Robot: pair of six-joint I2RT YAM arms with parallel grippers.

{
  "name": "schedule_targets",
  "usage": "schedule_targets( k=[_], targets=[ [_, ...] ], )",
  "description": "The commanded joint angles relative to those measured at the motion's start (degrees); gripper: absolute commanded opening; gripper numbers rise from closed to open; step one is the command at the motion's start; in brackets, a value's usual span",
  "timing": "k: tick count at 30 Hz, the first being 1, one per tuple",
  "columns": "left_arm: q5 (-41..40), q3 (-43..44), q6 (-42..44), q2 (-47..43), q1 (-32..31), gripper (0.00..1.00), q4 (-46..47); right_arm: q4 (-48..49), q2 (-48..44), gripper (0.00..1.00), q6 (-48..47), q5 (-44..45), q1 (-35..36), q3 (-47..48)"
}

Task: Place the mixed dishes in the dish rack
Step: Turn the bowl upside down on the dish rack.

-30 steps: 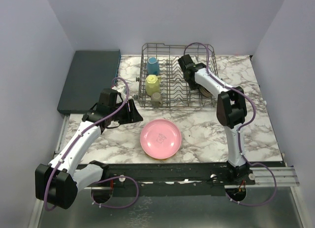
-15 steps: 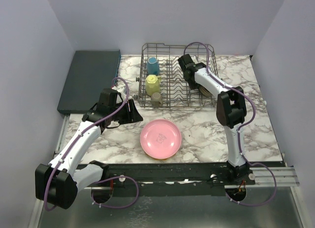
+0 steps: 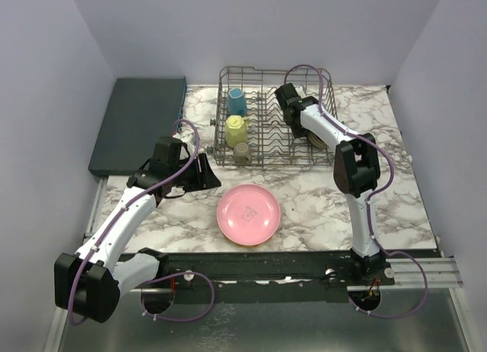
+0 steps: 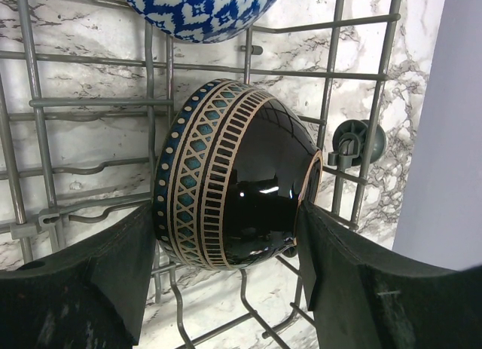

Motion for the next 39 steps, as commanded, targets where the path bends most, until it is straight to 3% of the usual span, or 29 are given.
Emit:
schedule_targets(
  k=[1,12,39],
  targets=[
    [-1.1,-0.3,0.7,0.1,0.0,0.54,0.9,-0.9,1.9,0.69,1.8,1.3,0.5,2.1],
    [-1.1,-0.3,0.7,0.2,0.0,0.54,0.9,-1.1,1.7,0.87,2.5,0.6,0.6,2.2],
    [-1.2,-0.3,0.7,0.3,0.0,0.57,0.8,-1.2,-3.5,0.89,4.9,-5.1,0.6,2.2]
  ],
)
